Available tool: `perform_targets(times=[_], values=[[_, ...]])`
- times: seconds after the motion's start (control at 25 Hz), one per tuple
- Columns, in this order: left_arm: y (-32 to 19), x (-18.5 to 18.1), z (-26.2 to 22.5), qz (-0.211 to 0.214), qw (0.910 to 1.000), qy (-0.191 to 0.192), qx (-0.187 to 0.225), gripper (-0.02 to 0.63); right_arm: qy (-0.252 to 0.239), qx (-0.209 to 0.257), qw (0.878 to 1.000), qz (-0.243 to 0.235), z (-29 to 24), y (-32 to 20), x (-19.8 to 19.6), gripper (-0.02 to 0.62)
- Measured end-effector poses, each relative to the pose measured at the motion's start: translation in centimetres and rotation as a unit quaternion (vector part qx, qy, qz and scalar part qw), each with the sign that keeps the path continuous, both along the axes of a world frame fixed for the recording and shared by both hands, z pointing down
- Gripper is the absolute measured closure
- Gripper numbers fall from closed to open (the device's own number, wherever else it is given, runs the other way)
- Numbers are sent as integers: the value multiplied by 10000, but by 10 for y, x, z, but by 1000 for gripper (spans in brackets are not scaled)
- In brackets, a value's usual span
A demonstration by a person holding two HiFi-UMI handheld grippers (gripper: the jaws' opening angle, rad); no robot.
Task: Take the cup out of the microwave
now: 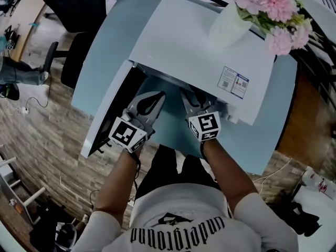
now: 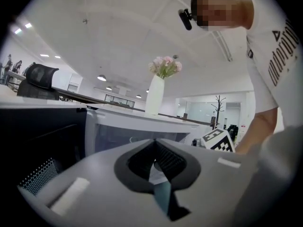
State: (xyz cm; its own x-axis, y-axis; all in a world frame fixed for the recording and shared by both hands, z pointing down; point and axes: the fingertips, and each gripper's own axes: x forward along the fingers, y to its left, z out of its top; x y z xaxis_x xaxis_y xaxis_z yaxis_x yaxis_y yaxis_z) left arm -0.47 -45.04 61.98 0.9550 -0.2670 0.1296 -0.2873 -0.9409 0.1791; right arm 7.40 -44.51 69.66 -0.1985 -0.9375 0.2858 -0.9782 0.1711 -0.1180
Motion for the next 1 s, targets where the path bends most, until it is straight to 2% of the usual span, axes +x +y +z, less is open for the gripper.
perform_targets(times=[0.8, 0.84, 0.92, 1.0], values=[[-8, -4, 25, 168, 9996, -30, -233, 557, 247, -139, 9994, 181, 29, -48, -2, 480], [-9, -4, 24, 172, 9996, -21, -225, 557, 266, -144, 9994, 191, 29, -49, -1, 494], [-10, -5, 22, 172, 9996, -12, -220, 557, 335, -134, 9992, 183, 29, -50, 0, 567], [-10, -5, 22, 162, 9996, -17, -225, 557, 387, -105, 9991, 118, 29, -51, 0, 571]])
